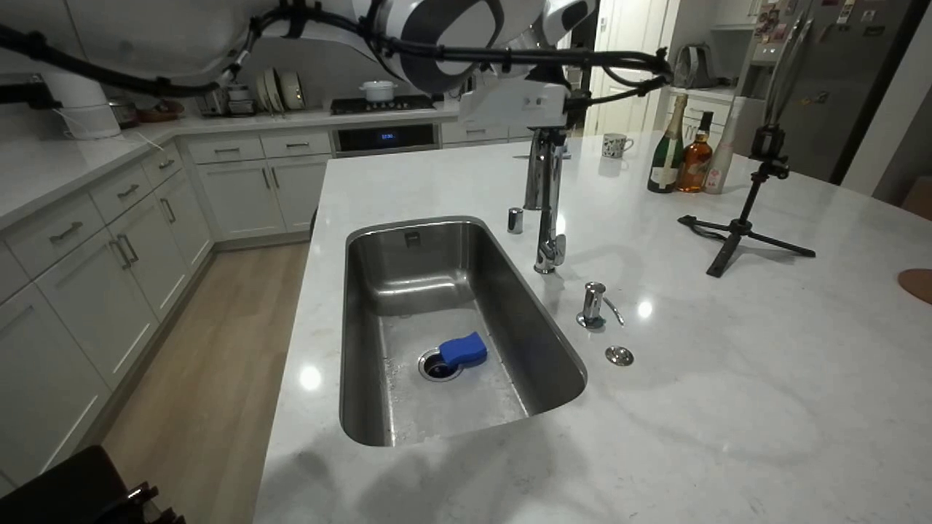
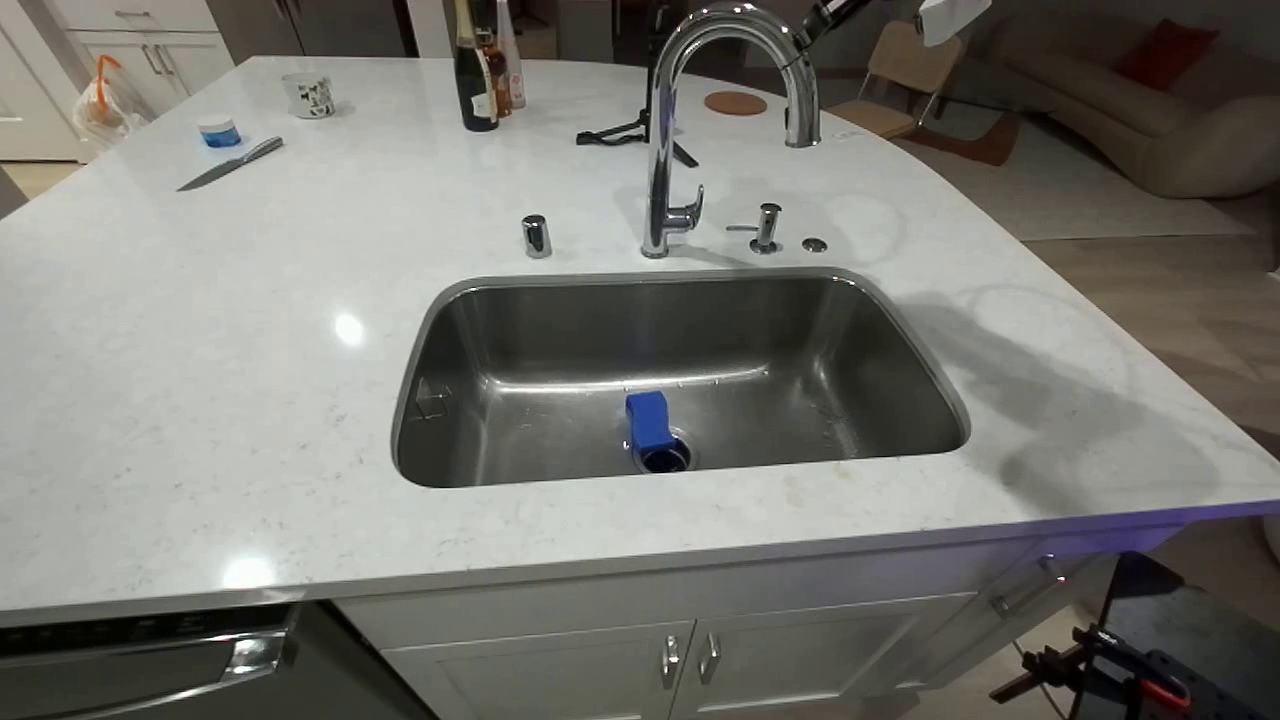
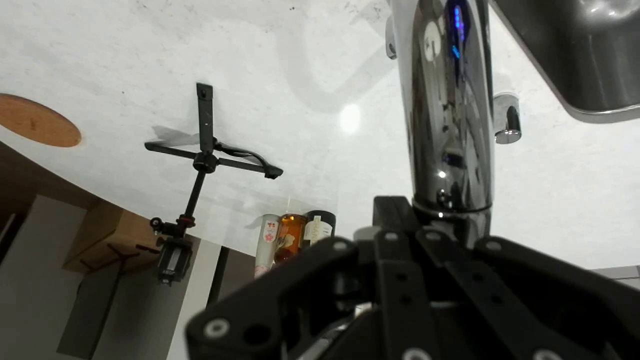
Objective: Move the faucet nozzle to the center
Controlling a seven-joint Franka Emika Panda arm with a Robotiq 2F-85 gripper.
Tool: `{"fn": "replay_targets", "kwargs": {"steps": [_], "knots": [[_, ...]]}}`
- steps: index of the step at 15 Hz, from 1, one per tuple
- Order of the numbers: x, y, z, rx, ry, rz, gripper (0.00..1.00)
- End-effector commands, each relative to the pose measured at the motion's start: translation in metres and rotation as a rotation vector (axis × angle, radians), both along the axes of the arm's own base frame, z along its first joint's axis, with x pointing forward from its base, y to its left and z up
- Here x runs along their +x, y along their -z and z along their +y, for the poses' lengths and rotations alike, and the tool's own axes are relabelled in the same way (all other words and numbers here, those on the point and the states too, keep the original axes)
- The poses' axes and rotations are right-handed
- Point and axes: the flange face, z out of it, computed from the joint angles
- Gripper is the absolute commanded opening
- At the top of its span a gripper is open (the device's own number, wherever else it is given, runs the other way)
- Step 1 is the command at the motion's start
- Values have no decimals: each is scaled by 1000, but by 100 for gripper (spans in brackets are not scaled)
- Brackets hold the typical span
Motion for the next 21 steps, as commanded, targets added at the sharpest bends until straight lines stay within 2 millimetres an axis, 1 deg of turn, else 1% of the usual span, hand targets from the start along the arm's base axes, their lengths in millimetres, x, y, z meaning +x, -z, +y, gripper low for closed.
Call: {"fn": "replay_targets", "kwargs": {"steps": [1,3,6,8,10,13,15,18,21], "knots": [[6,4,44,-7,-14,27,0],[11,6,62,-14,-25,32,0],[19,15,88,-20,-44,47,0],[22,18,100,-23,-48,53,0],[23,20,106,-44,-27,76,0],[7,9,91,-146,80,182,0],[-5,-4,79,-207,124,230,0],[-21,-24,66,-254,155,252,0],[-27,-37,65,-223,136,211,0]]}}
